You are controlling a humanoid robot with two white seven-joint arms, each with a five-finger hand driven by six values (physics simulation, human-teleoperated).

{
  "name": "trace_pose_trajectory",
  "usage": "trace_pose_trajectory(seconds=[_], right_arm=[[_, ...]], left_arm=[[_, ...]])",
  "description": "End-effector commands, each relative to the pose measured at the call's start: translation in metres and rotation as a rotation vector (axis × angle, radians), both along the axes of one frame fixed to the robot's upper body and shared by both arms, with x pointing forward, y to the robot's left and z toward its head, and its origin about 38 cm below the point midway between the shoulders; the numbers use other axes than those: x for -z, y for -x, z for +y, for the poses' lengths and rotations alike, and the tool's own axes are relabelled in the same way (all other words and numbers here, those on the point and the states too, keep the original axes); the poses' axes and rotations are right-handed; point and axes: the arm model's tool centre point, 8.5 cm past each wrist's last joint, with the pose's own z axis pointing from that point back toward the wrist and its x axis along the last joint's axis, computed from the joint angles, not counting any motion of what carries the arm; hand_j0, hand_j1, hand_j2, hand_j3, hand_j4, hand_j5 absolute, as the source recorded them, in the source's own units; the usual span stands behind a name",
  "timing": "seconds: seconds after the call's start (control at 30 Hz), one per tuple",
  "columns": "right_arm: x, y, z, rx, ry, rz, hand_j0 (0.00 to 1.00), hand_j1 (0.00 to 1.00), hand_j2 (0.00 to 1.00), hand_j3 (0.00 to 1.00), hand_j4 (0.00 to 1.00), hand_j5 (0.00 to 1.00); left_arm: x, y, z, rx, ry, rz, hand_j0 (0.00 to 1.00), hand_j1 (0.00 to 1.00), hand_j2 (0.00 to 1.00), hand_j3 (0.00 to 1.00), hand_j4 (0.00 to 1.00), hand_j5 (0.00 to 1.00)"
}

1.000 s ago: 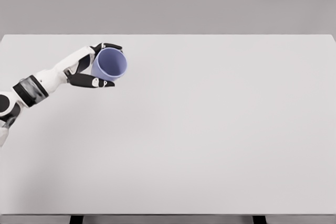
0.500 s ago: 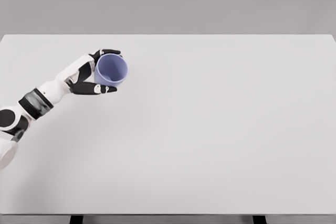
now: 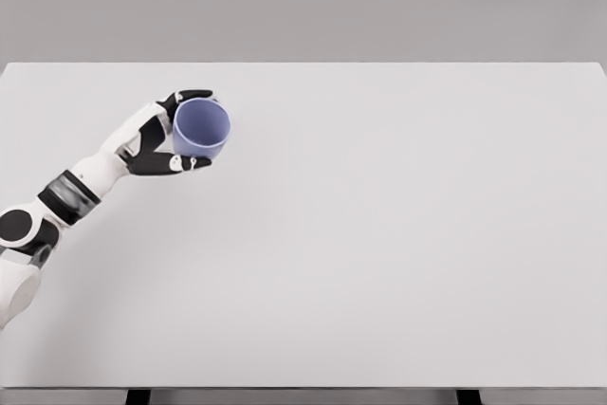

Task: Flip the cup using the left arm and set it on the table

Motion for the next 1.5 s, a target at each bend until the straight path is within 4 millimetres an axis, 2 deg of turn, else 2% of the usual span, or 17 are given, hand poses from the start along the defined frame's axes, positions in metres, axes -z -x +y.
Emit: trace_pose_trajectory(seconds=[0.0, 0.17, 0.27, 0.43, 0.47, 1.47], right_arm=[[0.0, 0.0, 0.0, 0.0, 0.0, 0.0, 1.0, 1.0, 1.0, 1.0, 1.0, 1.0], [0.0, 0.0, 0.0, 0.0, 0.0, 0.0, 1.0, 1.0, 1.0, 1.0, 1.0, 1.0], [0.0, 0.0, 0.0, -0.001, 0.0, 0.0, 1.0, 1.0, 1.0, 1.0, 1.0, 1.0], [0.0, 0.0, 0.0, 0.0, 0.0, 0.0, 1.0, 1.0, 1.0, 1.0, 1.0, 1.0], [0.0, 0.0, 0.0, 0.0, 0.0, 0.0, 1.0, 1.0, 1.0, 1.0, 1.0, 1.0], [0.0, 0.0, 0.0, -0.001, 0.0, 0.0, 1.0, 1.0, 1.0, 1.0, 1.0, 1.0]], left_arm=[[-0.0027, -0.0011, 0.0023, -0.01, 0.013, -0.006, 0.84, 0.84, 0.84, 0.84, 0.84, 0.84], [0.0012, 0.0009, 0.0005, -0.014, 0.025, 0.002, 0.85, 0.85, 0.85, 0.85, 0.85, 0.85], [0.0012, 0.0008, 0.0006, -0.015, 0.026, 0.002, 0.93, 0.93, 0.93, 0.93, 0.93, 0.93], [0.004, 0.0027, 0.0012, -0.017, 0.026, 0.008, 0.95, 0.95, 0.95, 0.95, 0.95, 0.95], [0.0039, 0.0025, 0.0025, -0.02, 0.025, 0.008, 1.0, 1.0, 1.0, 1.0, 1.0, 1.0], [-0.0027, 0.0015, 0.0093, -0.028, -0.002, -0.015, 1.0, 1.0, 1.0, 1.0, 1.0, 1.0]])
